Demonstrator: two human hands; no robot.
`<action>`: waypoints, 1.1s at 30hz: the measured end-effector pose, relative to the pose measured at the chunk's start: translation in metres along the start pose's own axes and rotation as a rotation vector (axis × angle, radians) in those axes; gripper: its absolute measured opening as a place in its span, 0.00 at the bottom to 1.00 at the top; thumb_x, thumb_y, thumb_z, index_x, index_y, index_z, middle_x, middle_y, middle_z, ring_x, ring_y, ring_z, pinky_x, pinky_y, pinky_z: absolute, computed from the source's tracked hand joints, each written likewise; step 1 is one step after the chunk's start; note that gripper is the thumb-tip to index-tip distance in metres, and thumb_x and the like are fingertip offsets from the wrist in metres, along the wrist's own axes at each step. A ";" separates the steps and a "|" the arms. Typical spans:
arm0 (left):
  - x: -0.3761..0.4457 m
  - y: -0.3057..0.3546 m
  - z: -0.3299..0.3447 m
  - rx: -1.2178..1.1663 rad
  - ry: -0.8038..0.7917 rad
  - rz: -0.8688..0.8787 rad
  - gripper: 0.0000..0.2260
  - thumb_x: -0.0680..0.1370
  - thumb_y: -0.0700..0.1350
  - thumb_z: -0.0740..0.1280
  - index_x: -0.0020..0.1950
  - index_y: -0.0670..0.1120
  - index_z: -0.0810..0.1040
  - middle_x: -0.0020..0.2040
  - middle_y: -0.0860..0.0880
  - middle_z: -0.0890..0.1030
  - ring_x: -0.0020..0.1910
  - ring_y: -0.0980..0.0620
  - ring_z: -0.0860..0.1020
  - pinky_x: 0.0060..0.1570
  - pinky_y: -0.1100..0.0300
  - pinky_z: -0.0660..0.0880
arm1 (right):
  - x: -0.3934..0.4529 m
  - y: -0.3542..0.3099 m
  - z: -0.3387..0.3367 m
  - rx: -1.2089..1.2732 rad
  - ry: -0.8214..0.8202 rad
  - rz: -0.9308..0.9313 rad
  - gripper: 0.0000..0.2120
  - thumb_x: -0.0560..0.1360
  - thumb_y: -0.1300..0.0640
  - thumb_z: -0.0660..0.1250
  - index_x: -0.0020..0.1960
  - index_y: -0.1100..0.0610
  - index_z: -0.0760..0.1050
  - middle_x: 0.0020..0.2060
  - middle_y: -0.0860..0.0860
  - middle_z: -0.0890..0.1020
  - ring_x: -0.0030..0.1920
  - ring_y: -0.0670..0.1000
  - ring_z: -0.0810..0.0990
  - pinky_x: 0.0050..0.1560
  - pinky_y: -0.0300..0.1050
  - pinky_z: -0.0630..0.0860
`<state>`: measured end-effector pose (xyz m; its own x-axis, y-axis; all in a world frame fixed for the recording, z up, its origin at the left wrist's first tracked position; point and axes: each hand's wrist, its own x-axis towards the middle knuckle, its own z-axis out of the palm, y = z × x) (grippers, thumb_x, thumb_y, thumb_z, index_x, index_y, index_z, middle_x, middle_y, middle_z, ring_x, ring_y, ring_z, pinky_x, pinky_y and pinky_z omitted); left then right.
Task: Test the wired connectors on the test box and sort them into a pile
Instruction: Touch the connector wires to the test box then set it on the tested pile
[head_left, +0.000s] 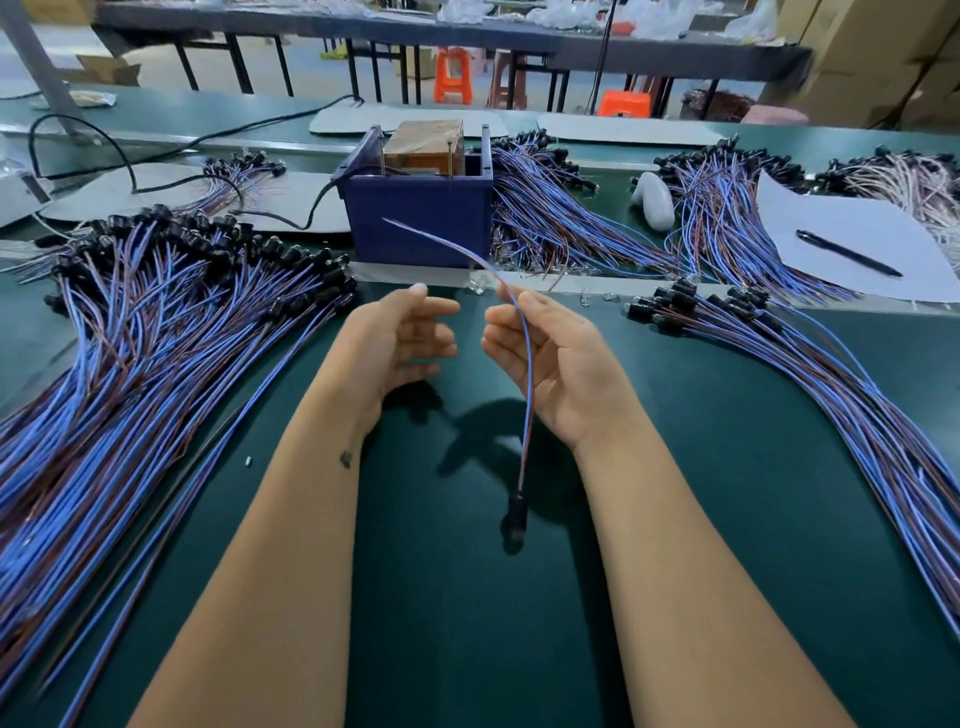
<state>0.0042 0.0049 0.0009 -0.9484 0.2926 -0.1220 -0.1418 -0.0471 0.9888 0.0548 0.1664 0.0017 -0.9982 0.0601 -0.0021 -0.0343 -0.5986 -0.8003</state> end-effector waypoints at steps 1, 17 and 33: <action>0.001 -0.002 0.005 0.000 0.003 0.031 0.15 0.83 0.51 0.58 0.47 0.49 0.83 0.35 0.53 0.83 0.37 0.55 0.83 0.37 0.61 0.77 | 0.000 0.003 0.002 -0.084 0.000 0.006 0.09 0.81 0.63 0.58 0.49 0.61 0.77 0.33 0.54 0.84 0.33 0.49 0.83 0.39 0.42 0.82; 0.004 -0.018 0.033 0.163 0.225 0.229 0.06 0.78 0.45 0.70 0.41 0.51 0.83 0.35 0.54 0.84 0.36 0.61 0.79 0.35 0.69 0.73 | 0.006 0.026 0.006 -0.953 0.204 -0.272 0.05 0.77 0.62 0.67 0.45 0.56 0.81 0.37 0.50 0.84 0.37 0.46 0.79 0.43 0.42 0.76; 0.008 -0.010 0.000 0.026 0.445 0.228 0.08 0.80 0.40 0.61 0.45 0.49 0.77 0.25 0.53 0.79 0.25 0.58 0.76 0.27 0.70 0.71 | 0.007 0.023 0.002 -0.825 0.275 -0.262 0.09 0.77 0.60 0.65 0.44 0.48 0.80 0.29 0.40 0.77 0.32 0.41 0.73 0.41 0.47 0.77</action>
<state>-0.0024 0.0079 -0.0101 -0.9842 -0.1589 0.0784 0.0853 -0.0373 0.9957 0.0472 0.1511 -0.0153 -0.9126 0.3660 0.1822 -0.1068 0.2168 -0.9703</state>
